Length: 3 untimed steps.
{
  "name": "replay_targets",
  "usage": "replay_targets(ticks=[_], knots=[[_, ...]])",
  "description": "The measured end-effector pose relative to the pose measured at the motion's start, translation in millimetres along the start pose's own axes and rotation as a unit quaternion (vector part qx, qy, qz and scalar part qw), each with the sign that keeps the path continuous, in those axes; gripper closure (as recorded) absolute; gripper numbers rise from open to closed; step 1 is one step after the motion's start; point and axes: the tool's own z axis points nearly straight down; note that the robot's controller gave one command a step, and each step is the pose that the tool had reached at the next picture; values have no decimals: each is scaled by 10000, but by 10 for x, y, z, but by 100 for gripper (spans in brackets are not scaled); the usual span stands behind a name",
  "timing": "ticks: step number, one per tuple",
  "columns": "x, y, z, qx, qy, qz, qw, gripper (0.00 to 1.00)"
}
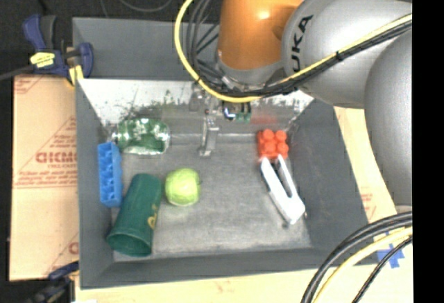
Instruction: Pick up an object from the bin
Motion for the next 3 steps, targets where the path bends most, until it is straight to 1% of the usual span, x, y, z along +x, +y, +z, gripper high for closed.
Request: replay_targets(ticks=[1,2,3], knots=[[-10,-4,-56,-4,-39,8,10000,0],[235,49,480,7,-44,-599,9982,0],[722,137,553,8,-7,-1513,9885,0]])
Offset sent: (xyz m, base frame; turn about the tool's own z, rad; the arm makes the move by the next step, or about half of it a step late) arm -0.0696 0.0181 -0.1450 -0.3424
